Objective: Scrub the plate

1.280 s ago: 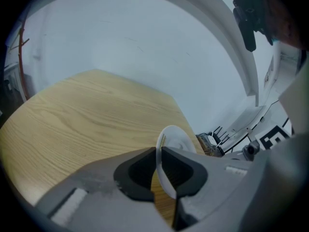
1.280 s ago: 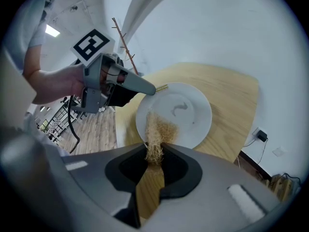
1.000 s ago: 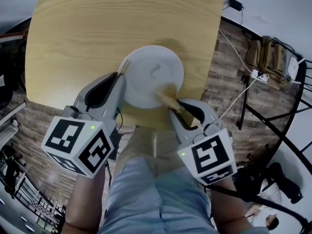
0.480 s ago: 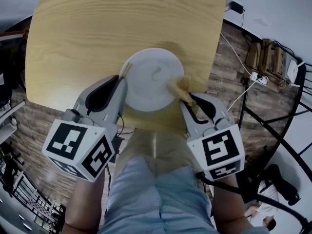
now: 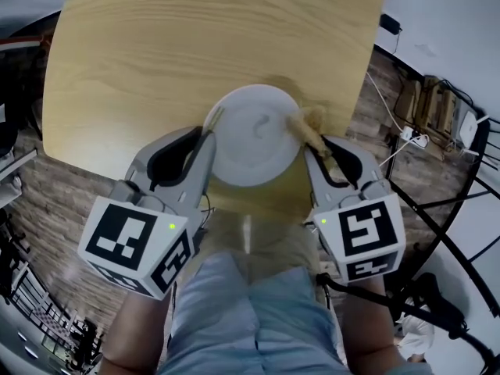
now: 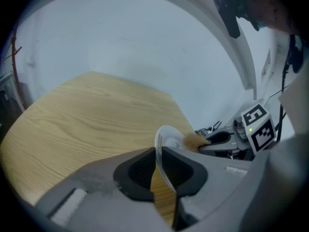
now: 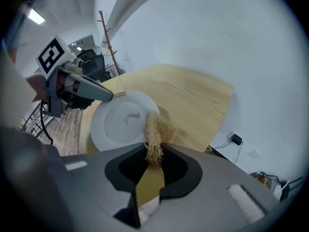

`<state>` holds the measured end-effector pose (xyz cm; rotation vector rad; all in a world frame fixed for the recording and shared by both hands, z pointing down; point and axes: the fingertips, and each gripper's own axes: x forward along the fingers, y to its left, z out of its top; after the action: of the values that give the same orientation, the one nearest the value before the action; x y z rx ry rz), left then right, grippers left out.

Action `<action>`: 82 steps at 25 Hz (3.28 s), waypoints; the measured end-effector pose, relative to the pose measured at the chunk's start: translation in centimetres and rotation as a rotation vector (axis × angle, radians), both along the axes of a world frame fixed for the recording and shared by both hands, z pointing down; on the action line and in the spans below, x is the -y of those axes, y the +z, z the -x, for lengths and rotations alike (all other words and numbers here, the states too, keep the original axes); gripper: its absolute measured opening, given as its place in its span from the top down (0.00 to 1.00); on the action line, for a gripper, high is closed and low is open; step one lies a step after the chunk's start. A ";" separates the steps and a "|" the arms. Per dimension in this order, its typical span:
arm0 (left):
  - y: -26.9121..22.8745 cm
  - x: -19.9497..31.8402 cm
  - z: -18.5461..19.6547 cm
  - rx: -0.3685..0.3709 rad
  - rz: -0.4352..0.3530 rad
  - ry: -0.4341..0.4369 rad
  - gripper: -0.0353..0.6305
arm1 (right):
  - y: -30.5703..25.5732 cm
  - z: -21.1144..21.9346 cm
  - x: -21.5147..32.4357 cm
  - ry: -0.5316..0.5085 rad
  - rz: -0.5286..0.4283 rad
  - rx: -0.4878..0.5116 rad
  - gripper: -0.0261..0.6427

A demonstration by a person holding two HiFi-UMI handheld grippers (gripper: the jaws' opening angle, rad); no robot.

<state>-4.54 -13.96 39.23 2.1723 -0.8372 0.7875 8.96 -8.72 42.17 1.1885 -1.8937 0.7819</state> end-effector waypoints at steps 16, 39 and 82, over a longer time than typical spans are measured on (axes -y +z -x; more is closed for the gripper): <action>-0.5 0.7 0.6 -0.010 -0.029 -0.038 0.85 | -0.6 2.6 4.0 -0.097 -0.056 -0.048 0.86; -1.1 0.4 0.7 0.014 -0.053 -0.087 0.85 | -2.6 8.4 3.0 -0.307 -0.103 -0.011 0.85; -0.5 0.0 0.0 0.044 -0.043 -0.008 0.86 | -0.8 2.4 -1.0 -0.127 -0.018 -0.007 0.85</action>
<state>-4.56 -14.00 38.74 2.1948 -0.8918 0.8226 6.55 -7.72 41.38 1.0694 -1.9530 0.6923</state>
